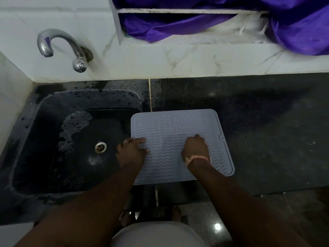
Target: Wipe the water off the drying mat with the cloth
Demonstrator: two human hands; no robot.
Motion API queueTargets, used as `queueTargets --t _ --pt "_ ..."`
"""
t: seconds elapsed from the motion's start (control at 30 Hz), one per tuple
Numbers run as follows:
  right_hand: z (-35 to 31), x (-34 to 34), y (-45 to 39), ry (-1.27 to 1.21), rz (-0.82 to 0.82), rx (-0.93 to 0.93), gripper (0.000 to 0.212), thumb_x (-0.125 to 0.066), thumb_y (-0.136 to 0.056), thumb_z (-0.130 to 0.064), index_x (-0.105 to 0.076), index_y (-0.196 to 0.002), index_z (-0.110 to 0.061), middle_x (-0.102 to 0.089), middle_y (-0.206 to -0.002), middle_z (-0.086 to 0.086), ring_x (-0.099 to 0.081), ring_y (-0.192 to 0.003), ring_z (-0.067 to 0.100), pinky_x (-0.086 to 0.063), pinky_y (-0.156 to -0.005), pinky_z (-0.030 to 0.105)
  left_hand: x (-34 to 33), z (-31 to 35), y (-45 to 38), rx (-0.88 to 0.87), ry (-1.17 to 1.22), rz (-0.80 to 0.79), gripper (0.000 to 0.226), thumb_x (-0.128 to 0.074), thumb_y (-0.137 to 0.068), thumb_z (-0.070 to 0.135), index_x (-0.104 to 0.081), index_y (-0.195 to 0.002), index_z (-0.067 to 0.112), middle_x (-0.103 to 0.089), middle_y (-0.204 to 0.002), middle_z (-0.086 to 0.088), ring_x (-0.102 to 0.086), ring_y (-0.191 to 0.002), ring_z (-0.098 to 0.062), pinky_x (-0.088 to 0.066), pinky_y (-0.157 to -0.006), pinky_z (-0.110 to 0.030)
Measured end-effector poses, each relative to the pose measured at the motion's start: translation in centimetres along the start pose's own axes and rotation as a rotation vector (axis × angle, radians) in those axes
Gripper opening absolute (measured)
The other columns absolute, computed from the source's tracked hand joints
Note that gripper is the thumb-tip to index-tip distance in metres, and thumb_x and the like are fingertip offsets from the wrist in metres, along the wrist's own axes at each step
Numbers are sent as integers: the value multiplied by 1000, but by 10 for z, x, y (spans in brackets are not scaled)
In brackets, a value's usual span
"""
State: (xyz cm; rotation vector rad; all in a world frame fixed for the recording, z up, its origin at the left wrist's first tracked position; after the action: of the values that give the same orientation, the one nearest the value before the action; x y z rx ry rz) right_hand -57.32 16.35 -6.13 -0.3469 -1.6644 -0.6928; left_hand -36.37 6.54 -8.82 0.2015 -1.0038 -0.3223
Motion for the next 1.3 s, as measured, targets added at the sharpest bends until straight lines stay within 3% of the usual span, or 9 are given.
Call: queueTargets --t 0.53,0.63,0.7,0.8,0.9,0.97,1.07,1.2,1.3 --pt "-98 -12 22 87 -39 263 23 -60 -92 -18 -65 -109 -4 -56 -118 16 -53 -111 32 -49 -91 42 3 -2 -4 4 -20 -67 47 -77 -80 46 -64 -124 51 -50 -143 2 -42 -132 -32 -38 -111 -49" --pt "-114 -10 21 104 -20 279 25 -56 -96 -21 -65 -112 -4 -57 -119 16 -53 -113 33 -47 -91 42 -7 -13 -12 -34 333 -110 32 -68 -87 23 -71 -108 47 -62 -132 -4 -58 -123 -27 -47 -108 -47" --pt "-123 -9 21 134 -12 291 24 -50 -97 -15 -65 -112 -4 -58 -120 17 -53 -114 35 -45 -94 44 -10 -23 -14 -2 531 -39 40 -57 -91 -1 -72 -113 29 -66 -125 -4 -63 -116 -20 -49 -107 -37" --pt "-133 -9 21 186 -9 300 26 -46 -98 -11 -66 -113 -4 -59 -120 18 -52 -116 36 -44 -96 46 -5 -40 -20 261 708 98 52 -62 -85 -8 -61 -132 14 -64 -125 -6 -61 -114 -22 -49 -105 -38" --pt "-147 -10 25 219 -27 325 29 -46 -98 -16 -65 -117 -5 -57 -122 18 -50 -117 37 -42 -97 46 -7 -44 -20 519 967 -33 42 -66 -86 -8 -64 -125 6 -68 -121 -19 -66 -105 -31 -54 -100 -46" --pt "-160 -11 30 239 -38 364 30 -46 -99 -19 -65 -118 -5 -56 -123 18 -49 -118 37 -42 -97 47 -3 -39 -16 554 1032 -91 35 -64 -89 -9 -63 -123 1 -68 -117 -18 -67 -89 -29 -60 -80 -36" --pt "-175 -12 31 226 -62 413 32 -43 -101 -17 -64 -120 -4 -56 -125 18 -49 -118 36 -42 -96 46 4 -35 -8 547 1129 -169 34 -47 -97 -11 -55 -130 -9 -61 -115 -18 -61 -76 -21 -54 -50 -19" --pt "-171 -8 26 50 -122 562 27 -56 -93 -14 -67 -116 -5 -55 -119 15 -50 -114 34 -45 -93 44 1 -48 -11 620 1284 -183 41 -51 -93 -13 -58 -131 0 -65 -124 -27 -67 -100 -35 -56 -71 -37" --pt "-151 -5 29 -359 -163 579 16 -61 -89 -8 -74 -98 -9 -58 -99 9 -57 -97 25 -49 -84 35 4 -47 -12 578 1267 -204 37 -56 -93 -10 -59 -127 5 -68 -116 -23 -67 -102 -36 -57 -73 -38"
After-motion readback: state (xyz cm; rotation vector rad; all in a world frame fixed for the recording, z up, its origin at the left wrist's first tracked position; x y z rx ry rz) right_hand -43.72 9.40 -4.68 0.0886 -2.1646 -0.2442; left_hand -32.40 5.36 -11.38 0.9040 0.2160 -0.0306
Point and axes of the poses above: each hand's wrist, its own y-axis away from the middle knuckle, its own x-axis out of the back of the hand, z = x × y, the point moved 3 cm from there along -y, towards the middle knuckle
